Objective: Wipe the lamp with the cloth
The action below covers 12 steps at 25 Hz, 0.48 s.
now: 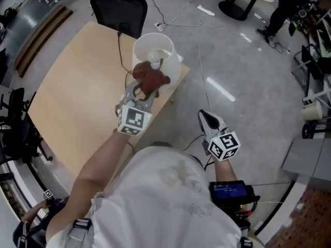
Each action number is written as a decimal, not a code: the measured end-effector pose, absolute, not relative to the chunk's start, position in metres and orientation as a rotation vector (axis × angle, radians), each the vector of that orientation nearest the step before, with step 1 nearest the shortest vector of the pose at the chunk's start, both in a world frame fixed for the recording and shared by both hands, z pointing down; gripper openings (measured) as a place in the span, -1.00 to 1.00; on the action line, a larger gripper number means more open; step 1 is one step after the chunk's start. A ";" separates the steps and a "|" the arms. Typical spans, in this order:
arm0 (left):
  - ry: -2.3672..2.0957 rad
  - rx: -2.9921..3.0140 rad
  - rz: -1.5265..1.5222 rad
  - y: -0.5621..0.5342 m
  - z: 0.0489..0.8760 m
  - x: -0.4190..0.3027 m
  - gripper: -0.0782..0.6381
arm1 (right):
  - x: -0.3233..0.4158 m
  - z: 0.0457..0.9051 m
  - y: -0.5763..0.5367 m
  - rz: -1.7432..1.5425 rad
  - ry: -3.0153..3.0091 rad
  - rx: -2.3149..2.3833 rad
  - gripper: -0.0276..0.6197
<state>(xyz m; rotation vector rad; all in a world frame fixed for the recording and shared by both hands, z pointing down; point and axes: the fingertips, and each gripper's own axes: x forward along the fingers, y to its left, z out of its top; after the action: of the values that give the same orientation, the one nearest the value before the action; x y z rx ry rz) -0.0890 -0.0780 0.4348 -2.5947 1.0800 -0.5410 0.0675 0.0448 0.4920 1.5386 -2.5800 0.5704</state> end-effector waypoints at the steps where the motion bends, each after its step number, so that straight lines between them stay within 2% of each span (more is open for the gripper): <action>1: 1.046 -2.588 -0.579 -0.074 0.448 -0.087 -0.42 | 0.071 0.493 0.047 0.570 -2.568 1.554 -0.88; 6: 0.881 -2.584 -0.747 -0.068 0.517 -0.086 -0.42 | 0.074 0.511 0.042 0.563 -2.514 1.603 -0.88; 9: 0.907 -2.552 -0.807 -0.095 0.518 -0.108 -0.42 | 0.051 0.503 0.001 0.510 -2.578 1.540 -0.88; 12: 0.851 -2.637 -0.772 -0.078 0.513 -0.095 -0.42 | 0.050 0.488 0.016 0.532 -2.508 1.572 -0.88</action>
<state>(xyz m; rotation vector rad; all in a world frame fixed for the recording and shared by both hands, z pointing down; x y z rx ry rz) -0.0953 -0.0784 0.5129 -2.6366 0.8509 -0.7719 0.0495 0.0161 0.4882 1.5722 -2.5083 0.5322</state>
